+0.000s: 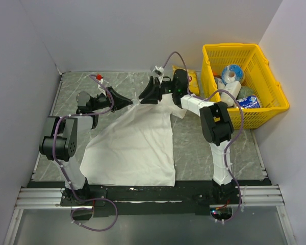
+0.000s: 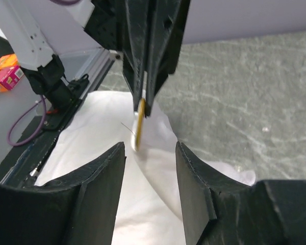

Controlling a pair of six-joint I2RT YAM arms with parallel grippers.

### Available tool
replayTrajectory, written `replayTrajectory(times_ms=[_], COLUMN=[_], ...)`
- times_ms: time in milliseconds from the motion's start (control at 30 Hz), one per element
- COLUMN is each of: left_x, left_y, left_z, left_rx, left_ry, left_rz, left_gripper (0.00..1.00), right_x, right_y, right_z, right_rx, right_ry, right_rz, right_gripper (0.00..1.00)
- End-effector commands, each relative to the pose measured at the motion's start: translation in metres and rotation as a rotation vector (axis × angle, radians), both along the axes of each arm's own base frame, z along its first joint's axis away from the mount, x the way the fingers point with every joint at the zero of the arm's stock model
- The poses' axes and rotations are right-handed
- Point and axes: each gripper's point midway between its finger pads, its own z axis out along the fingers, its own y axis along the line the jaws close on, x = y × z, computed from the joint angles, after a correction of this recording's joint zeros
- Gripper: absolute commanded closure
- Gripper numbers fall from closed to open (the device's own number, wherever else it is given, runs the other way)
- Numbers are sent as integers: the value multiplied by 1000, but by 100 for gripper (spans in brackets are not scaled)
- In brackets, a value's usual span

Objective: Pin the brooch onto the clothing

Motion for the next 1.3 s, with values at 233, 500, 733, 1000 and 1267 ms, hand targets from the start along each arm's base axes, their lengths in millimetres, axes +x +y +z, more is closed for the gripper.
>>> replayTrajectory(times_ms=[233,500,733,1000,1267], left_x=[-13,-13,-12,-12,-13], left_y=[1,1,1,1,0], left_z=[43,44,43,44,48], left_rx=[-15,-23,-25,-25,-31], left_ry=[-252,-244,-235,-232,-241], left_rz=[-30,-33,-33,-33,-32], left_gripper=[99,99,99,99,99], right_x=[-16,-21,-21,-20,-17], right_y=[15,23,31,32,35], right_z=[21,24,26,29,25], right_rx=[-6,-2,-7,-8,-21], right_ry=[-110,-116,-109,-114,-88], right_rz=[6,12,21,17,24], right_gripper=[50,50,53,58,72])
